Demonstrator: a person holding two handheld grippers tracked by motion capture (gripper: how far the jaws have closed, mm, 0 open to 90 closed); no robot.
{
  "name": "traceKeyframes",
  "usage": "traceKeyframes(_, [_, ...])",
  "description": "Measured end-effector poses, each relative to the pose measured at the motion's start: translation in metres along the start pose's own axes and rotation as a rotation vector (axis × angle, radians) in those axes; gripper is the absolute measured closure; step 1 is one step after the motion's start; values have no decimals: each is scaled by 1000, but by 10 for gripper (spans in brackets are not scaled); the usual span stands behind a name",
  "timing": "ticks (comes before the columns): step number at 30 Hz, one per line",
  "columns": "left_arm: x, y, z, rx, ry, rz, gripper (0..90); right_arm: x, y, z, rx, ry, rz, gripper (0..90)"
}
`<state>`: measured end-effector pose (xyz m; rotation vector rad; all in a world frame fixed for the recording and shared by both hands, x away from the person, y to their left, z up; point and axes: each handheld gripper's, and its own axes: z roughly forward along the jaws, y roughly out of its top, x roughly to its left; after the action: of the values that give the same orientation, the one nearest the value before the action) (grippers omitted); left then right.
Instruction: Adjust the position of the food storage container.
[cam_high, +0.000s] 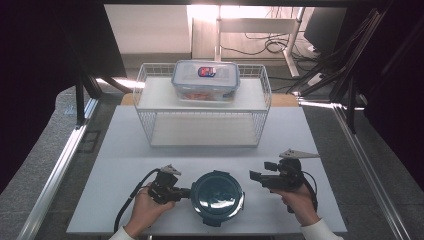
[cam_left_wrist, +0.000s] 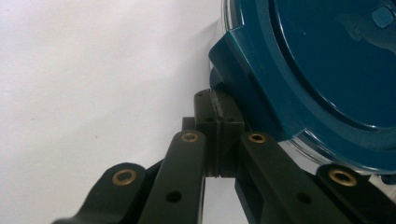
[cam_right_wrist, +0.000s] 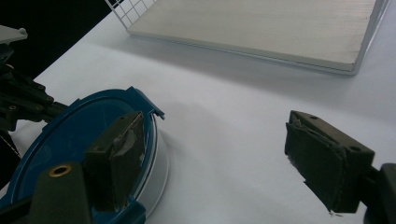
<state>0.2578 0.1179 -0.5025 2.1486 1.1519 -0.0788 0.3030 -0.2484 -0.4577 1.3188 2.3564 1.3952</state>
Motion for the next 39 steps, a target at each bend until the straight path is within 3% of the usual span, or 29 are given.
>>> traceKeyframes(12, [-3,0,1,0,-27,29,900,0,0,-2,-10,-5,13,200])
traceKeyframes(15, [2,-1,-7,-35,0,14,900,0,0,-7,-22,-4,23,200])
traceKeyframes(19, [11,-5,-26,-119,21,-26,896,1,-3,-17,-40,-9,32,200])
traceKeyframes(22, [13,-10,-35,-165,56,-37,778,1,-7,-22,-42,-16,38,200])
traceKeyframes(24, [12,-12,-39,-180,76,-40,641,1,-10,-24,-40,-20,41,200])
traceKeyframes(29, [14,-12,-46,-202,70,-102,328,4,-16,-28,-36,-26,36,200])
traceKeyframes(33, [14,-11,-48,-213,53,-137,216,8,-21,-28,-24,-18,38,200])
traceKeyframes(39, [16,-10,-51,-227,14,-149,207,10,-25,-26,-7,-15,39,199])
